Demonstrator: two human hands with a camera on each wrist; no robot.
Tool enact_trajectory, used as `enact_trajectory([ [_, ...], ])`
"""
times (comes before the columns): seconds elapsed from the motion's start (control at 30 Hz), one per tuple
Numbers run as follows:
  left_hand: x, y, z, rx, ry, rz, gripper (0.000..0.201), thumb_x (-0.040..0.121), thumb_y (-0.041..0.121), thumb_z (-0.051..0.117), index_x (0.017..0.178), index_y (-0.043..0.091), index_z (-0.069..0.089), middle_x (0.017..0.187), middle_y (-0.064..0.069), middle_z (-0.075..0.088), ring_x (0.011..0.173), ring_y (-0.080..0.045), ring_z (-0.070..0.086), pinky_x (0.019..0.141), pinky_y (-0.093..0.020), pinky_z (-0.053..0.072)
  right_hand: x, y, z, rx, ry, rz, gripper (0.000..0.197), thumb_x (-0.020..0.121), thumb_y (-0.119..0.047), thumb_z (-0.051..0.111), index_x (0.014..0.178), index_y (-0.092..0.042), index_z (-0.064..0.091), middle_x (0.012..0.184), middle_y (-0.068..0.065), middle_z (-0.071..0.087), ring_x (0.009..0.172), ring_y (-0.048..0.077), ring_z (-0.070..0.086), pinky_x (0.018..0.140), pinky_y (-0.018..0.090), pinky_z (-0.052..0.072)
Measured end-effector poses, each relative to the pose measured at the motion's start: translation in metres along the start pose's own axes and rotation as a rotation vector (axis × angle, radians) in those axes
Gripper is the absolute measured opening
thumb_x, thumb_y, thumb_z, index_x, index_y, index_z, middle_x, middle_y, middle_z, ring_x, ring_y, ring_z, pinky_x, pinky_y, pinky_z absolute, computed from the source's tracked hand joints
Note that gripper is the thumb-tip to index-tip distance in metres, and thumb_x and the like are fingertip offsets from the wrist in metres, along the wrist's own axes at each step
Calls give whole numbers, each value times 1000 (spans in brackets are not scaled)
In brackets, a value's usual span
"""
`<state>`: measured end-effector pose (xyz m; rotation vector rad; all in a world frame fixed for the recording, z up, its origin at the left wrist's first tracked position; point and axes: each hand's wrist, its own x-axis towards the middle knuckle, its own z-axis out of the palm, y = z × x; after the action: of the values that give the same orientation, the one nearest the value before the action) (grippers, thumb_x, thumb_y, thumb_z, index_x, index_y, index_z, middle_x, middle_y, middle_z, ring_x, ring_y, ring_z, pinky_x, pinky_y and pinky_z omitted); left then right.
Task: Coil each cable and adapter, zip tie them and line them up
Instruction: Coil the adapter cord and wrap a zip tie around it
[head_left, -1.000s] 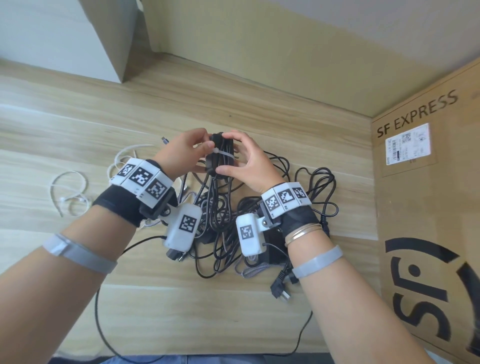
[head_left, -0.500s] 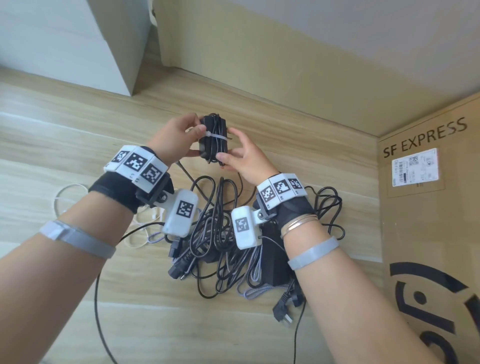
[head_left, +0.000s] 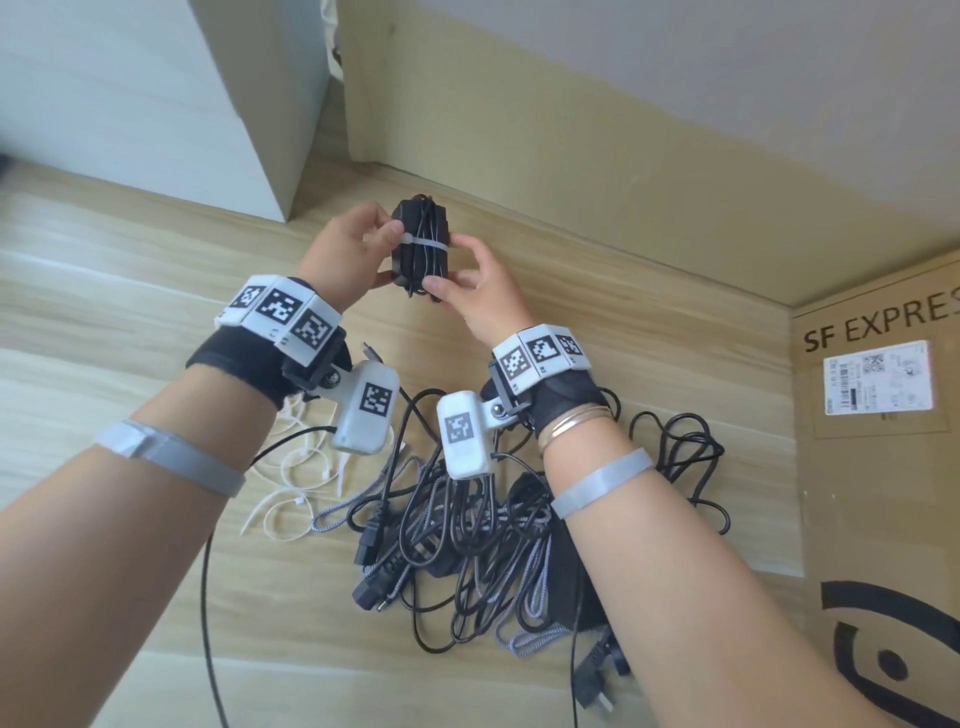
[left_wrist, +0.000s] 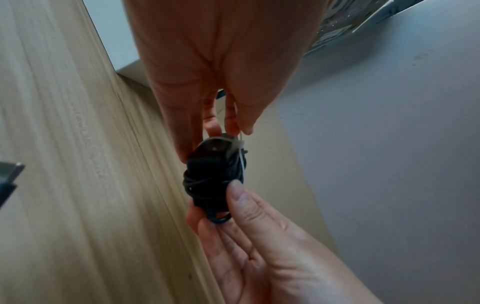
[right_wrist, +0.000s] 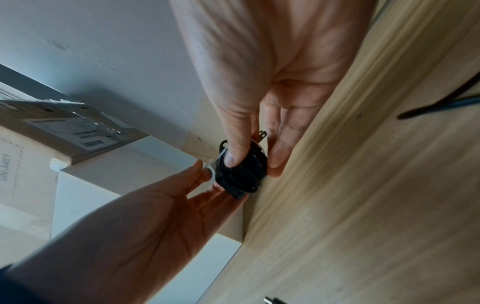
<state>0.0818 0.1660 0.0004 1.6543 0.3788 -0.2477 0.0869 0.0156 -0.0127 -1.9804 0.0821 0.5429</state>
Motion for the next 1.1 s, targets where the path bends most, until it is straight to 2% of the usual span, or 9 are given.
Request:
enact_trajectory([
  [0.2,18,-2,-9,62,51,27,21,95,18,49,75,19,43,105,-6,49,103,-25,59,86,-40,54,23,-4,17,-3,51,18,58,83,-22,70,133,-23,42,105,10,68,93,23,67,93,40,49],
  [0.3,27,-6,-15,140,69,40,19,91,14,54,76,23,45,100,1,51,103,-27,60,89,-43,53,32,-4,20,-58,69,13,59,82,-27,70,134,-25,42,103,6,69,94,21,66,87,33,48],
  [0.4,32,-11,-19,241,71,73,18,84,5,57,89,19,46,100,4,53,103,-26,60,93,-45,49,40,-5,23,-82,65,9,61,83,-25,69,138,-23,40,106,9,67,98,22,63,87,30,45],
  [0.57,40,-16,-19,210,59,78,34,82,-9,54,103,16,45,113,-1,51,100,-19,60,80,-21,47,49,-3,30,-129,16,13,71,85,-20,67,146,-22,31,118,13,64,110,25,59,99,33,42],
  [0.73,47,-20,-19,176,37,70,35,83,-10,53,107,15,49,116,-1,52,110,-16,56,91,-17,44,55,1,31,-132,-37,32,74,89,-14,62,149,-19,19,135,16,53,124,24,52,100,26,35],
  [0.9,55,-24,-19,155,36,52,35,83,-10,54,106,16,47,122,-5,53,114,-16,55,95,-22,44,57,2,36,-70,-46,34,70,90,-2,56,149,-11,19,141,18,46,128,22,48,105,26,34],
  [0.97,57,-25,-19,152,48,44,35,83,-9,53,106,17,47,124,-5,53,110,-16,57,90,-19,47,57,3,37,-70,-42,17,68,91,-1,55,148,-11,20,140,17,47,126,21,50,103,25,34],
  [1.07,60,-28,-21,200,66,34,33,85,-4,53,112,16,49,121,-1,53,100,-12,58,71,-12,47,56,3,37,-120,-19,-13,65,91,-6,56,148,-14,24,138,13,50,123,20,52,100,25,36],
  [1.1,61,-29,-22,204,64,29,33,85,-3,53,111,17,50,121,0,53,101,-14,58,74,-15,48,57,3,38,-133,-9,-20,64,91,-8,56,147,-14,26,136,11,52,121,20,53,98,25,38],
])
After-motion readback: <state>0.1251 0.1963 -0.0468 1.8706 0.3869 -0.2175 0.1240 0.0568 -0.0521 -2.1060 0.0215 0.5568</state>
